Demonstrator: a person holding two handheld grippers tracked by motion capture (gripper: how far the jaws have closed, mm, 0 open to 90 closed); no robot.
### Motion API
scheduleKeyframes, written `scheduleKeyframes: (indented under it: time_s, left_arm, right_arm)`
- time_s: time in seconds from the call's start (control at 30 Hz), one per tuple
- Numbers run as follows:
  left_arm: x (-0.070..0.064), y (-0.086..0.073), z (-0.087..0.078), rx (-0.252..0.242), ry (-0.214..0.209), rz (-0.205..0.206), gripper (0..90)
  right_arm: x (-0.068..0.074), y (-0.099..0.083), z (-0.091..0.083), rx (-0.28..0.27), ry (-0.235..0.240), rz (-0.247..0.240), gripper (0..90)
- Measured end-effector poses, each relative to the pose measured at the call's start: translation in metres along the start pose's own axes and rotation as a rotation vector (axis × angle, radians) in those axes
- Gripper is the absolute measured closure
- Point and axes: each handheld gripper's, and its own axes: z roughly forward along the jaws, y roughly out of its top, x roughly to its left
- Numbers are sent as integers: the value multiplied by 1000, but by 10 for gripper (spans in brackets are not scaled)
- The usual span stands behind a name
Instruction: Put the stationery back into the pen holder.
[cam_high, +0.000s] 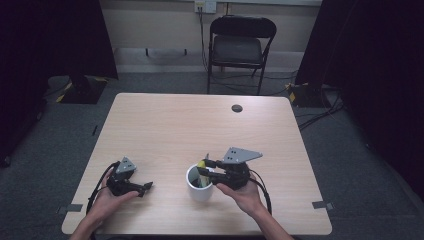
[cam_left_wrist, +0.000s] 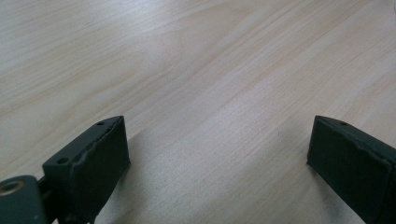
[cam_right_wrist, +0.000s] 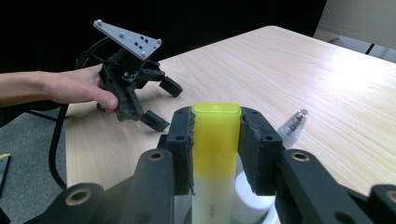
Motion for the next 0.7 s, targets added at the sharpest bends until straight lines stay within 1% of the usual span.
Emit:
scheduleKeyframes:
  time_s: [0.27,0.6,0.7]
  left_arm:
    - [0,1,1,1,-1,-2,46]
    - [1,0,0,6,2,3,46]
    - [1,0,0,6,2,4,46]
  right_arm:
    - [-3,-10,-8,17,-11,19,669]
    - [-6,-16,-15,30,-17,27,669]
    - [-7,-19,-15,43,-18,27,669]
